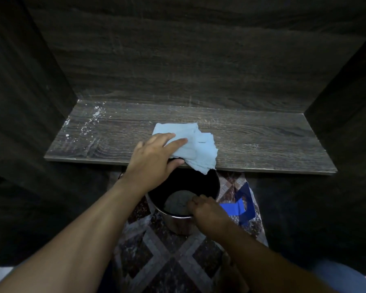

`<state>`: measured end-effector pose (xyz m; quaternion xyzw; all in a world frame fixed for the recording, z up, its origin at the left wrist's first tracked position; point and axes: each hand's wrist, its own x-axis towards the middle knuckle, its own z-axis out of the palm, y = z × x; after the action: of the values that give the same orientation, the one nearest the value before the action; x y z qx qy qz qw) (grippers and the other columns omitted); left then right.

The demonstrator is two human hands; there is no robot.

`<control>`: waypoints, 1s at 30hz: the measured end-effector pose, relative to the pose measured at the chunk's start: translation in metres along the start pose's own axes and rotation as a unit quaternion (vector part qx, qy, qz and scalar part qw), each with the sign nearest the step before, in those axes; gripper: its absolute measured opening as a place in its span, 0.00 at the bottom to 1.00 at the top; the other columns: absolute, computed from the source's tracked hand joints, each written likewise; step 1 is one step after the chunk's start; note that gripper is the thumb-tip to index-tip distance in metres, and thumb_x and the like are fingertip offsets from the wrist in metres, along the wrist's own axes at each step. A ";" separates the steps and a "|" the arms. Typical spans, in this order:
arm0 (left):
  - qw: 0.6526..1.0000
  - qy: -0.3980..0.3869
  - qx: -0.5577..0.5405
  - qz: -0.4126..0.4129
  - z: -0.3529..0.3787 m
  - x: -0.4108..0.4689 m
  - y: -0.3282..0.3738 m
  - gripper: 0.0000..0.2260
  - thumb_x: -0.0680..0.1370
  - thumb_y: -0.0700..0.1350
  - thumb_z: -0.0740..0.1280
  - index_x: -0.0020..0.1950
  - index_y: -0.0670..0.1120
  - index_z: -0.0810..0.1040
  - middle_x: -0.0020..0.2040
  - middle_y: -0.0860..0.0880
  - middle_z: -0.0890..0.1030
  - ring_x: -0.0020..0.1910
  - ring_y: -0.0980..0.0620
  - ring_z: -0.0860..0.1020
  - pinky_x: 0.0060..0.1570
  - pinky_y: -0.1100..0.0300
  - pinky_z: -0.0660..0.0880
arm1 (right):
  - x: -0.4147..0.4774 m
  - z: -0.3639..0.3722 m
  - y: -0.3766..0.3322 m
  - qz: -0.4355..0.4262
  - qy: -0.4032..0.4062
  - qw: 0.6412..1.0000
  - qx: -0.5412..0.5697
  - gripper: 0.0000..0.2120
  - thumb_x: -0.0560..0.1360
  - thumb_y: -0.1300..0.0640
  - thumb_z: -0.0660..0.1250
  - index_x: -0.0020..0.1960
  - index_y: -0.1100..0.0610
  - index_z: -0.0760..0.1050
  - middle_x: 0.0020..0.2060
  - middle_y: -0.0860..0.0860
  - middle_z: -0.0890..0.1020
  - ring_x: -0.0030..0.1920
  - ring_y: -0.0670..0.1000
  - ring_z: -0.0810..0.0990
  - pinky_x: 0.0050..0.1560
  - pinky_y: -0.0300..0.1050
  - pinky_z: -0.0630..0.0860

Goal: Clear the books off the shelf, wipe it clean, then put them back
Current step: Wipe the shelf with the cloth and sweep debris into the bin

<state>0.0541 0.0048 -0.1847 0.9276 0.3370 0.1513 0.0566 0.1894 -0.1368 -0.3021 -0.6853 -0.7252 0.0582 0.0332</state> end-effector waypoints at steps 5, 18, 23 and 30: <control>0.998 0.052 0.001 -0.018 0.004 0.007 -0.003 0.21 0.71 0.55 0.72 0.65 0.57 0.78 0.54 0.53 0.79 0.54 0.48 0.75 0.50 0.52 0.67 | 0.004 -0.004 -0.004 -0.031 0.006 0.999 -0.028 0.20 0.42 0.49 0.81 0.32 0.51 0.81 0.29 0.47 0.79 0.30 0.48 0.79 0.28 0.34 0.71; 0.984 0.097 -0.014 -0.147 -0.031 -0.001 -0.017 0.23 0.72 0.41 0.70 0.67 0.50 0.75 0.52 0.43 0.74 0.50 0.40 0.74 0.48 0.47 0.73 | 0.018 -0.032 -0.040 -0.110 0.105 0.987 -0.048 0.15 0.63 0.54 0.55 0.36 0.52 0.81 0.34 0.47 0.79 0.35 0.48 0.78 0.34 0.37 0.70; 0.966 0.139 -0.009 -0.216 -0.057 -0.003 -0.017 0.18 0.74 0.44 0.67 0.64 0.45 0.73 0.56 0.42 0.70 0.49 0.39 0.74 0.45 0.48 0.69 | 0.030 -0.052 -0.073 -0.105 0.177 0.977 -0.052 0.16 0.63 0.54 0.53 0.39 0.53 0.79 0.35 0.51 0.77 0.36 0.53 0.75 0.36 0.43 0.68; 0.956 0.171 0.023 -0.238 -0.083 -0.012 -0.029 0.15 0.74 0.43 0.67 0.59 0.44 0.70 0.55 0.42 0.70 0.49 0.38 0.74 0.41 0.49 0.68 | 0.041 -0.061 -0.120 -0.047 0.206 0.976 -0.041 0.08 0.63 0.56 0.69 0.41 0.53 0.73 0.35 0.52 0.74 0.37 0.54 0.72 0.36 0.46 0.70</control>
<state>0.0013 0.0200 -0.1148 0.7819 0.5558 0.2820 0.0107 0.0764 -0.0996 -0.2270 -0.6486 -0.7358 -0.1161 0.1562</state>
